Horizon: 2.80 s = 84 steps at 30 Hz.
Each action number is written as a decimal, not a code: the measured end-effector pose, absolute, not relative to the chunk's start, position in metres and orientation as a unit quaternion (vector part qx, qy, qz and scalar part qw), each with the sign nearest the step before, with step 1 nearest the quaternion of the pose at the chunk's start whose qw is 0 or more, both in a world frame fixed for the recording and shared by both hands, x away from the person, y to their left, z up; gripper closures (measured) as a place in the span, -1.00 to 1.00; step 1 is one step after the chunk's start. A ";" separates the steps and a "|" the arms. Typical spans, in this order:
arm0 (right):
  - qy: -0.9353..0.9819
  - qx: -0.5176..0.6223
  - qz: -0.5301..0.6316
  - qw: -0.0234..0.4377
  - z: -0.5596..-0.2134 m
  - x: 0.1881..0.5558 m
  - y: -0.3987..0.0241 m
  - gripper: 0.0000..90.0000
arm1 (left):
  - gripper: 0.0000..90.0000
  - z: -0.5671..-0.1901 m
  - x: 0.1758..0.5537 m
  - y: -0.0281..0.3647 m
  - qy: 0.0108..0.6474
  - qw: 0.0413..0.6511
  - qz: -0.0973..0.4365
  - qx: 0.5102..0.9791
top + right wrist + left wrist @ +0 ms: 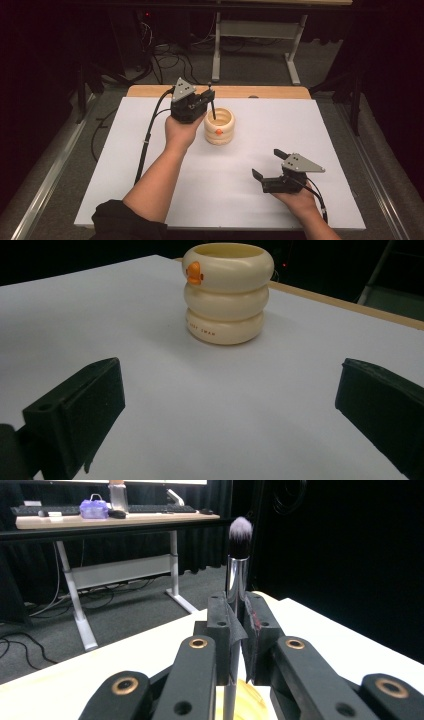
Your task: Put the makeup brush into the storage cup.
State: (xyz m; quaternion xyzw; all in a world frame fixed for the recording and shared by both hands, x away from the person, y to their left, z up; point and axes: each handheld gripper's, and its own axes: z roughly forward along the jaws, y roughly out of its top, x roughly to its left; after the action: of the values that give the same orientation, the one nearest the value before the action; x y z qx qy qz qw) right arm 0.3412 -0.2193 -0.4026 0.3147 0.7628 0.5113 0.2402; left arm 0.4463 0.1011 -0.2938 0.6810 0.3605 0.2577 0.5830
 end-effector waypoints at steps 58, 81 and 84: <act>0.776 0.310 0.497 0.234 -0.407 0.339 -0.214 -0.98 | 0.85 -0.349 0.455 0.083 0.370 0.540 0.244 0.715; 0.778 0.306 0.497 0.233 -0.408 0.338 -0.209 -0.98 | -0.19 -0.351 0.460 0.089 0.384 0.528 0.229 0.722; 0.780 0.302 0.496 0.232 -0.408 0.338 -0.208 -0.98 | -0.53 -0.352 0.463 0.094 0.394 0.527 0.210 0.723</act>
State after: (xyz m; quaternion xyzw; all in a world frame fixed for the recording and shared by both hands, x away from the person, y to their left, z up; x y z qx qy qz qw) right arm 0.3384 -0.2082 -0.4084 0.3025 0.7803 0.4957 0.2323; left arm 0.4627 0.0937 -0.3518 0.7229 0.3941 0.2100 0.5273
